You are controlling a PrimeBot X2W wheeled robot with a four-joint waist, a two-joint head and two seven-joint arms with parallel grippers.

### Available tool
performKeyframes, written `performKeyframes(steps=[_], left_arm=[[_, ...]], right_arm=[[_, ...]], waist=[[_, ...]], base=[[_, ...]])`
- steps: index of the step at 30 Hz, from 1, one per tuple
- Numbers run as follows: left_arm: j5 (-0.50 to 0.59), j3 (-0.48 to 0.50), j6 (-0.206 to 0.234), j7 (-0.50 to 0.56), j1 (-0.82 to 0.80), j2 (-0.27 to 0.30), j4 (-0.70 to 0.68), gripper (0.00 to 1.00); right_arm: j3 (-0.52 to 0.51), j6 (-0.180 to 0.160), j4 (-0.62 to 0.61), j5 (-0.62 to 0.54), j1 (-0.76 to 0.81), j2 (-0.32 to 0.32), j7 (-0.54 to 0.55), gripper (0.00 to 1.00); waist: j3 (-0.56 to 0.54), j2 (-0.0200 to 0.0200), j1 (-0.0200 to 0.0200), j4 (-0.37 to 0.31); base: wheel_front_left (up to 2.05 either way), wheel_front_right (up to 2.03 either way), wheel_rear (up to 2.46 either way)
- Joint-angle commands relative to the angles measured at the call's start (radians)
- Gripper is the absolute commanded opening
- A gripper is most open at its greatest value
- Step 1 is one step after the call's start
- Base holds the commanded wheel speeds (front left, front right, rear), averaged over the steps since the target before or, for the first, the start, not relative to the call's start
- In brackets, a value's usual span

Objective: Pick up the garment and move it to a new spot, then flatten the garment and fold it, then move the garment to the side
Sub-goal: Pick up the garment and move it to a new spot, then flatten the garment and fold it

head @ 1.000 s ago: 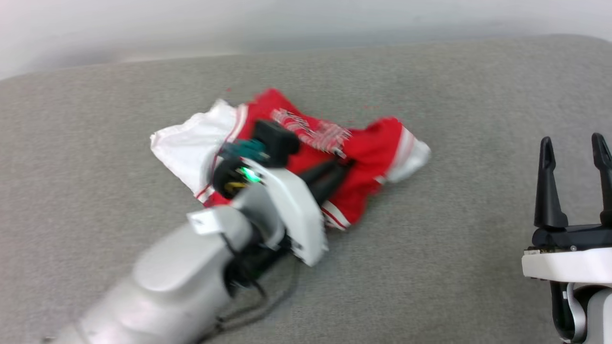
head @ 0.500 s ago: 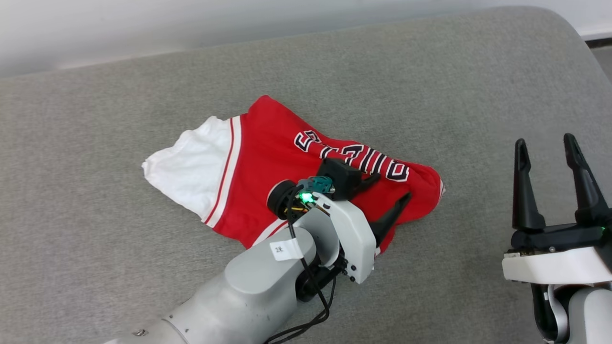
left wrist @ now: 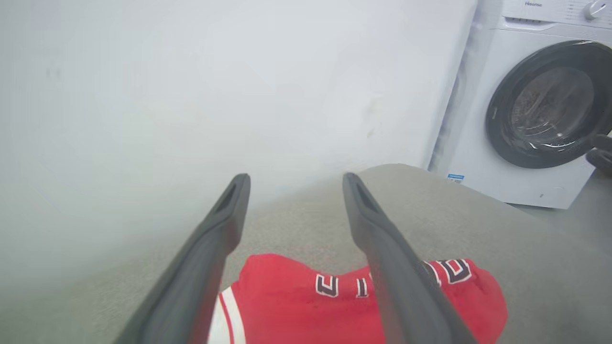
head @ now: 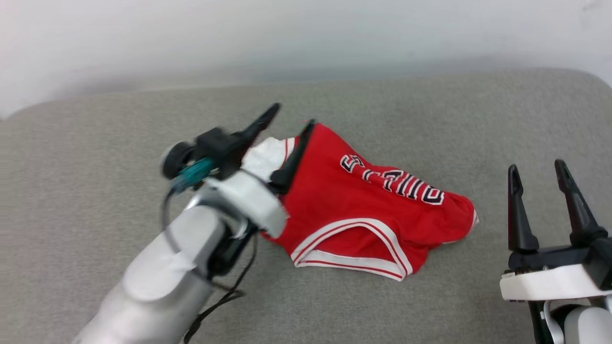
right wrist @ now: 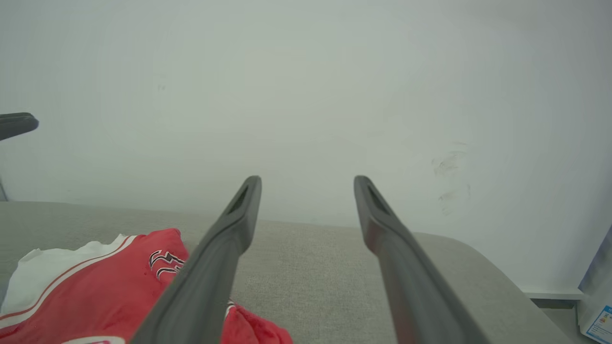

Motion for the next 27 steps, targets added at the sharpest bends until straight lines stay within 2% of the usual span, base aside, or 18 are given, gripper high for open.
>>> performKeyframes(steps=[1,7,8,13,19,24,27], left_arm=[[0.059,0.083,0.017,-0.004,0.079,0.036,-0.079,1.0],[0.165,0.321,0.038,-0.004,0.312,0.11,-0.259,1.0],[0.165,0.321,0.038,-0.004,0.312,0.11,-0.259,1.0],[0.206,0.486,0.022,-0.004,0.523,0.117,-0.37,1.0],[0.288,0.554,-0.01,-0.004,0.692,0.054,-0.459,1.0],[0.323,0.598,-0.024,-0.004,0.777,-0.043,-0.485,1.0],[0.351,0.609,-0.042,-0.004,0.807,-0.078,-0.483,1.0]], right_arm=[[-0.002,-0.001,0.006,-0.011,0.021,0.0,-0.002,1.0],[0.004,-0.001,0.008,-0.016,0.051,0.0,-0.002,1.0],[0.004,-0.001,0.008,-0.016,0.051,0.0,-0.002,1.0],[0.016,-0.001,0.01,-0.017,0.072,0.0,-0.002,1.0],[0.007,-0.001,-0.002,-0.012,0.103,0.0,-0.002,1.0],[0.001,-0.001,-0.005,0.0,0.104,0.0,-0.002,1.0],[0.003,-0.001,-0.006,0.005,0.105,0.0,-0.002,1.0]], waist=[[-0.053,0.0,0.0,0.046],[-0.094,0.0,0.0,0.067],[-0.094,0.0,0.0,0.067],[-0.121,0.0,0.0,0.064],[-0.131,0.0,0.0,0.069],[-0.13,0.0,0.0,0.065],[-0.129,0.0,0.0,0.062]], base=[[0.0,0.0,0.0],[0.0,0.0,0.0],[0.0,0.0,0.0],[0.0,0.0,0.0],[0.0,0.0,0.0],[0.0,0.0,0.0],[0.0,0.0,0.0]])
